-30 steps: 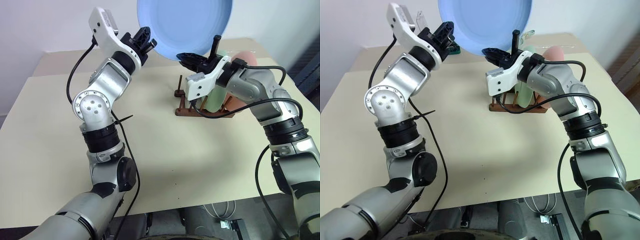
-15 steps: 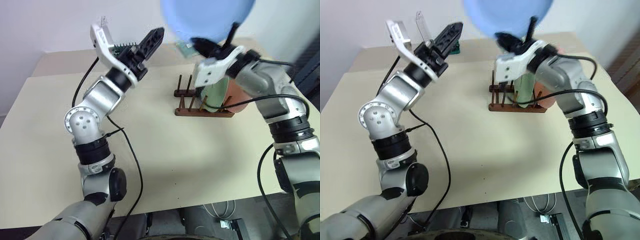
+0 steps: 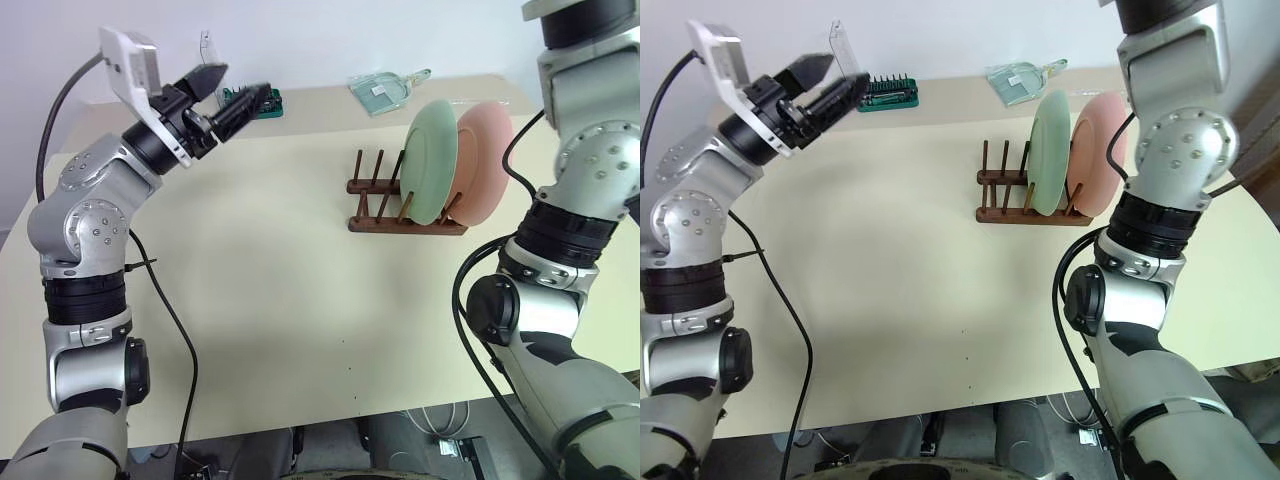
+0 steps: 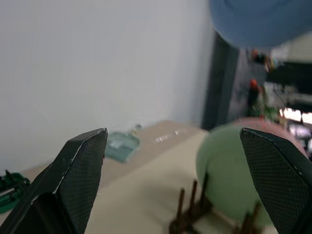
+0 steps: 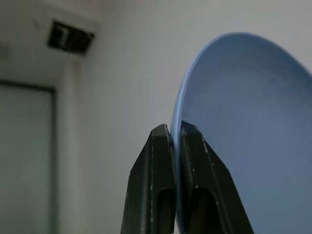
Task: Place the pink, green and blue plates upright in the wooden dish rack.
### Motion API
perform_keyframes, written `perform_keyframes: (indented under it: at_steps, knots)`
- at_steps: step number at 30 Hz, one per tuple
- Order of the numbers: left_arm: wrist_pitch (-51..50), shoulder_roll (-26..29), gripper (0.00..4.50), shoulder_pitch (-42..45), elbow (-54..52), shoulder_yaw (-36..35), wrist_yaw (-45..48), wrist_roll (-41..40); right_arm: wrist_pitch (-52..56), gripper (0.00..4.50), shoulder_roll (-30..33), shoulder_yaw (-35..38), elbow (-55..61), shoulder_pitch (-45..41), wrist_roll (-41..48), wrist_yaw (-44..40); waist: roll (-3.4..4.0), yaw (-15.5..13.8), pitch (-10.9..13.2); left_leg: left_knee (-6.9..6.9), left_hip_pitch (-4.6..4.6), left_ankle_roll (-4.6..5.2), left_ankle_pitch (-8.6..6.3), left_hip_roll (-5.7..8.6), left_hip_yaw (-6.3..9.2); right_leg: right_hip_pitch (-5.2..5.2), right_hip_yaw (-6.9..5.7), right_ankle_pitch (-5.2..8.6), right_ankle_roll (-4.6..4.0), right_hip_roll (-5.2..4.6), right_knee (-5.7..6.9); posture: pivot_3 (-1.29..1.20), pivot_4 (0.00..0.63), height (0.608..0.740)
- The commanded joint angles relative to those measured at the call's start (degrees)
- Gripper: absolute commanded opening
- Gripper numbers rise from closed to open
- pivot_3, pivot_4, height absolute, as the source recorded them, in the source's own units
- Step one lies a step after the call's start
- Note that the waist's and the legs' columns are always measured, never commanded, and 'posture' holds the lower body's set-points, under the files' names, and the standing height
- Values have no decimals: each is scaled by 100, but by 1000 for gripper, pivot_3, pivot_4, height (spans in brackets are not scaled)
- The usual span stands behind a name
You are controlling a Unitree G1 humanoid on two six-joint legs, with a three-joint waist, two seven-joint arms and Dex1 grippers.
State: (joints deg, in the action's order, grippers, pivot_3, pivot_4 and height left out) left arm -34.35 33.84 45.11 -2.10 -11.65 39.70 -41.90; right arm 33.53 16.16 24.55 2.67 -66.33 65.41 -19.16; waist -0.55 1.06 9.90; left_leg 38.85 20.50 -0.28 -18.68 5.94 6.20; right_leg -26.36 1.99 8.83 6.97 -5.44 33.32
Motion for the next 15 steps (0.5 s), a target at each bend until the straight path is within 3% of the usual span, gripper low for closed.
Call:
perform_keyframes:
  at_steps: [1,8,15]
  knots:
    - [387,306,4435,-56,-192,108,809,152,586,0,10,307,160,135,1326,739,0,0,0,0,-2,0,0,0,0,0,0,0,0,0,2,0,150,735]
    - [626,934,4435,-367,-72,97,2302,139,1167,0,158,286,155,1181,2370,1280,9,3,3,-2,2,0,0,-2,-5,-6,0,0,-1,-1,4,0,150,735]
    - [485,1185,4435,-492,107,144,2964,168,1151,0,314,118,-56,1742,2012,1029,11,0,3,1,0,4,-1,-2,-9,-3,0,0,0,-1,4,0,150,735]
